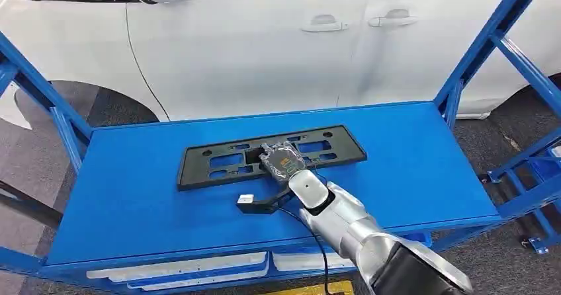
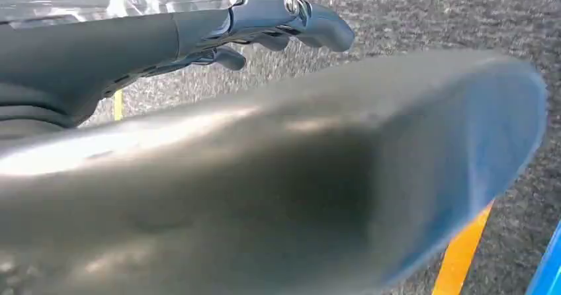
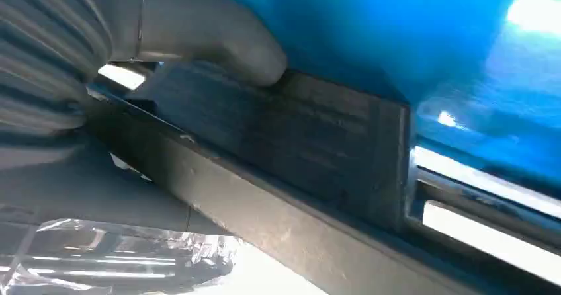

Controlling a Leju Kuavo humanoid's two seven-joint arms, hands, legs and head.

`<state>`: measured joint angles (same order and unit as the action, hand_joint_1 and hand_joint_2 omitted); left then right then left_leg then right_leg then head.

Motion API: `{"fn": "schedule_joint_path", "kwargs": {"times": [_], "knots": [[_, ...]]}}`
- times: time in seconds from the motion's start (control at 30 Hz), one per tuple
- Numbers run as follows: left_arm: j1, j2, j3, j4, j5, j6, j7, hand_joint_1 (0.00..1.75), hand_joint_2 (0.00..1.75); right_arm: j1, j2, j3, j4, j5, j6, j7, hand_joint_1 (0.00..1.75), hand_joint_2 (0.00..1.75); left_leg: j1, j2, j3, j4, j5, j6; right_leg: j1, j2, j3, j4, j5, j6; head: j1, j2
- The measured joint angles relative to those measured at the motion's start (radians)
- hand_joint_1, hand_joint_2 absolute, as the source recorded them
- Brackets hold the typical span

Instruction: Take the parts from the cabinet and place them on the table.

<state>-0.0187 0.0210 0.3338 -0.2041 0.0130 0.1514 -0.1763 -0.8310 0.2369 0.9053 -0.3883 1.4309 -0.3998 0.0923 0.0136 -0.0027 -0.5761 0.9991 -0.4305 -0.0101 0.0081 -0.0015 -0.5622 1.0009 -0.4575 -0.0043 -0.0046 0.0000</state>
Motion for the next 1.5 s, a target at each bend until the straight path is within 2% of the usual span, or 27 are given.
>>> {"fn": "schedule_joint_path", "kwargs": {"times": [0.03, 0.07, 0.1, 0.2, 0.23, 0.27, 0.3, 0.37, 0.43, 0.53, 0.6, 0.7, 0.73, 0.77, 0.83, 1.1, 1.13, 1.17, 1.2, 1.23, 1.27, 1.3, 1.33, 1.37, 1.4, 1.47, 1.5], "knots": [[0.000, 0.000, 0.000, 0.000, -0.001, 0.000, -0.011, 0.00, 0.00, 0.000, 0.000, -0.006, 0.000, -0.002, -0.004, -0.005, 1.75, 1.75, 0.000, 0.000, 0.002, -0.004, 0.002, -0.007, -0.001, 0.000, 0.001, -0.004, 0.003, -0.007, 0.002, 0.000], [0.000, 0.000, 0.001, 0.000, -0.004, 0.000, -0.027, 0.00, 1.75, 0.000, 0.003, -0.011, 0.000, -0.006, -0.013, -0.006, 1.75, 1.75, 0.002, -0.001, -0.001, 0.002, -0.003, -0.010, -0.013, -0.003, 0.008, -0.019, 0.013, -0.014, 0.001, 0.000], [0.001, 0.000, 0.001, 0.000, -0.004, 0.000, -0.043, 0.00, 1.75, -0.001, 0.003, -0.015, 0.000, -0.008, -0.025, -0.012, 1.75, 1.75, 0.001, 0.000, -0.010, 0.026, -0.023, -0.014, -0.012, -0.005, 0.009, -0.023, 0.015, -0.019, 0.001, 0.000], [0.002, 0.001, 0.007, 0.000, -0.009, 0.000, -0.080, 0.00, 1.75, 0.011, 0.005, -0.035, -0.001, -0.016, -0.065, -0.024, 1.75, 1.75, 0.003, 0.000, -0.118, 0.261, -0.141, -0.025, -0.010, -0.006, 0.003, -0.021, 0.016, -0.024, -0.003, 0.000], [0.004, 0.000, 0.009, 0.000, -0.010, 0.003, -0.091, 0.00, 1.75, 0.016, 0.005, -0.043, -0.006, -0.023, -0.087, -0.032, 1.75, 1.75, 0.004, 0.000, -0.144, 0.314, -0.154, -0.027, -0.009, -0.006, 0.002, -0.020, 0.016, -0.024, -0.004, 0.000], [0.007, 0.000, 0.013, 0.000, -0.010, 0.010, -0.102, 0.00, 1.75, 0.024, 0.005, -0.055, -0.016, -0.036, -0.118, -0.042, 1.75, 1.75, 0.005, 0.000, -0.147, 0.319, -0.142, -0.028, -0.009, -0.006, 0.002, -0.019, 0.016, -0.024, -0.003, 0.000], [0.008, 0.000, 0.018, 0.000, -0.008, 0.018, -0.109, 0.00, 1.75, 0.031, 0.003, -0.070, -0.035, -0.051, -0.149, -0.052, 1.75, 1.75, 0.007, 0.000, -0.126, 0.269, -0.104, -0.029, -0.009, -0.004, 0.002, -0.015, 0.013, -0.023, -0.003, 0.000], [0.008, 0.000, 0.024, 0.000, -0.003, 0.031, -0.118, 0.00, 1.75, 0.033, 0.003, -0.103, -0.084, -0.072, -0.185, -0.073, 1.75, 1.75, 0.009, 0.001, -0.039, 0.088, -0.006, -0.027, -0.011, 0.000, 0.002, -0.003, 0.004, -0.017, -0.003, 0.000], [0.007, -0.002, 0.032, 0.001, -0.003, 0.042, -0.121, 0.00, 1.75, 0.037, -0.003, -0.137, -0.152, -0.084, -0.201, -0.090, 1.75, 1.75, 0.002, 0.000, -0.004, 0.013, -0.012, -0.018, -0.004, 0.003, -0.006, 0.011, -0.005, -0.007, -0.006, 0.000], [0.004, -0.004, 0.042, 0.000, -0.002, 0.047, -0.125, 0.00, 1.75, 0.047, -0.010, -0.179, -0.230, -0.089, -0.202, -0.102, 1.75, 1.75, 0.000, -0.004, -0.014, 0.020, -0.014, 0.001, -0.004, 0.002, -0.011, 0.008, -0.002, 0.004, -0.001, 0.000], [0.006, -0.008, 0.045, 0.001, -0.002, 0.050, -0.126, 0.00, 1.75, 0.055, -0.015, -0.196, -0.267, -0.089, -0.201, -0.107, 1.75, 1.75, 0.008, -0.003, -0.008, 0.009, -0.008, 0.013, -0.008, 0.002, -0.016, 0.027, -0.022, 0.016, 0.000, 0.000], [0.003, -0.010, 0.049, 0.001, -0.002, 0.053, -0.132, 0.00, 1.75, 0.064, -0.024, -0.217, -0.304, -0.096, -0.213, -0.120, 1.75, 1.75, 0.007, -0.002, -0.009, 0.008, -0.010, 0.024, -0.012, 0.002, -0.130, 0.254, -0.126, 0.027, 0.003, 0.000], [0.003, -0.010, 0.050, 0.001, -0.002, 0.056, -0.136, 0.00, 1.75, 0.078, -0.029, -0.225, -0.321, -0.105, -0.227, -0.131, 1.75, 1.75, 0.007, -0.003, -0.009, 0.009, -0.011, 0.024, -0.013, 0.002, -0.167, 0.320, -0.142, 0.029, 0.004, 0.000], [0.003, -0.010, 0.053, 0.001, -0.001, 0.060, -0.141, 0.00, 1.75, 0.093, -0.034, -0.235, -0.348, -0.114, -0.236, -0.141, 1.75, 1.75, 0.007, -0.004, -0.008, 0.009, -0.012, 0.025, -0.014, 0.002, -0.183, 0.335, -0.132, 0.028, 0.005, 0.000], [0.005, -0.013, 0.061, 0.001, -0.001, 0.069, -0.151, 0.00, 1.75, 0.118, -0.047, -0.256, -0.426, -0.133, -0.235, -0.154, 1.75, 1.75, 0.006, -0.006, -0.004, 0.011, -0.016, 0.023, -0.014, 0.002, -0.145, 0.231, -0.054, 0.023, 0.004, 0.000], [0.005, -0.013, 0.062, 0.001, -0.001, 0.069, -0.151, 0.00, 1.75, 0.121, -0.048, -0.257, -0.433, -0.134, -0.234, -0.155, 1.75, 1.75, 0.006, -0.006, -0.003, 0.012, -0.017, 0.023, -0.014, 0.002, -0.131, 0.198, -0.035, 0.021, 0.004, 0.000], [0.003, -0.016, 0.067, 0.001, -0.002, 0.077, -0.154, 0.00, 1.75, 0.130, -0.059, -0.271, -0.504, -0.150, -0.231, -0.168, 1.75, 1.75, 0.006, -0.006, 0.001, 0.013, -0.021, 0.020, -0.013, 0.002, -0.078, 0.080, 0.025, 0.014, 0.004, 0.000], [0.003, -0.017, 0.069, 0.001, -0.003, 0.082, -0.156, 0.00, 1.75, 0.135, -0.066, -0.278, -0.535, -0.158, -0.230, -0.173, 1.75, 1.75, 0.006, -0.006, 0.001, 0.012, -0.023, 0.018, -0.011, 0.002, -0.059, 0.029, 0.036, 0.009, 0.004, 0.000], [0.002, -0.018, 0.076, 0.001, -0.004, 0.093, -0.156, 0.00, 1.75, 0.154, -0.084, -0.298, -0.628, -0.185, -0.232, -0.191, 1.75, 1.75, 0.000, -0.007, -0.001, 0.013, -0.025, 0.007, -0.004, 0.002, -0.050, 0.014, 0.025, 0.006, 0.003, 0.000], [0.004, -0.022, 0.093, 0.001, -0.004, 0.110, -0.171, 0.00, 1.75, 0.226, -0.110, -0.337, -0.809, -0.358, -0.233, -0.268, 1.75, 1.75, 0.001, -0.003, -0.002, 0.031, -0.051, -0.013, -0.014, 0.002, -0.036, -0.008, 0.029, -0.015, 0.002, 0.000], [0.003, -0.022, 0.104, 0.000, 0.002, 0.115, -0.208, 0.00, 1.75, 0.269, -0.118, -0.359, -0.919, -0.650, -0.208, -0.408, 1.75, 1.75, 0.002, -0.003, -0.081, 0.205, -0.146, -0.019, -0.012, -0.001, -0.033, -0.008, 0.026, -0.022, -0.001, 0.000], [0.003, -0.022, 0.112, 0.001, 0.010, 0.098, -0.231, 0.00, 1.75, 0.288, -0.121, -0.369, -0.964, -0.797, -0.174, -0.472, 1.75, 1.75, 0.002, -0.003, -0.123, 0.292, -0.178, -0.022, -0.011, -0.002, -0.033, -0.007, 0.025, -0.023, 0.000, 0.000], [0.005, -0.023, 0.121, 0.000, 0.021, 0.075, -0.258, 0.00, 1.75, 0.310, -0.124, -0.380, -1.003, -0.928, -0.125, -0.523, 1.75, 1.75, 0.003, -0.003, -0.146, 0.334, -0.180, -0.023, -0.011, -0.001, -0.032, -0.006, 0.024, -0.024, -0.001, 0.000], [0.006, -0.023, 0.129, 0.000, 0.036, 0.048, -0.291, 0.00, 1.75, 0.332, -0.128, -0.391, -1.040, -1.058, -0.061, -0.568, 1.75, 1.75, 0.003, -0.003, -0.142, 0.321, -0.158, -0.023, -0.011, -0.001, -0.029, -0.006, 0.021, -0.023, 0.000, 0.000], [0.006, -0.024, 0.143, 0.000, 0.053, 0.014, -0.332, 0.00, 1.75, 0.359, -0.132, -0.406, -1.089, -1.205, 0.021, -0.614, 1.75, 1.75, 0.004, -0.002, -0.115, 0.261, -0.116, -0.022, -0.011, 0.000, -0.026, -0.005, 0.019, -0.021, -0.001, 0.000], [0.003, -0.023, 0.170, 0.000, 0.065, -0.026, -0.374, 0.00, 1.75, 0.398, -0.134, -0.432, -1.172, -1.378, 0.131, -0.662, 1.75, 1.75, 0.005, -0.002, -0.022, 0.072, -0.021, -0.017, -0.011, 0.001, -0.016, 0.000, 0.010, -0.015, -0.001, 0.000], [0.003, -0.023, 0.179, 0.000, 0.068, -0.043, -0.378, 0.00, 1.75, 0.414, -0.134, -0.444, -1.202, -1.450, 0.184, -0.672, 1.75, 1.75, 0.003, -0.002, 0.004, 0.026, -0.025, -0.011, -0.009, 0.001, -0.015, 0.002, 0.006, -0.010, 0.000, 0.000]]}}
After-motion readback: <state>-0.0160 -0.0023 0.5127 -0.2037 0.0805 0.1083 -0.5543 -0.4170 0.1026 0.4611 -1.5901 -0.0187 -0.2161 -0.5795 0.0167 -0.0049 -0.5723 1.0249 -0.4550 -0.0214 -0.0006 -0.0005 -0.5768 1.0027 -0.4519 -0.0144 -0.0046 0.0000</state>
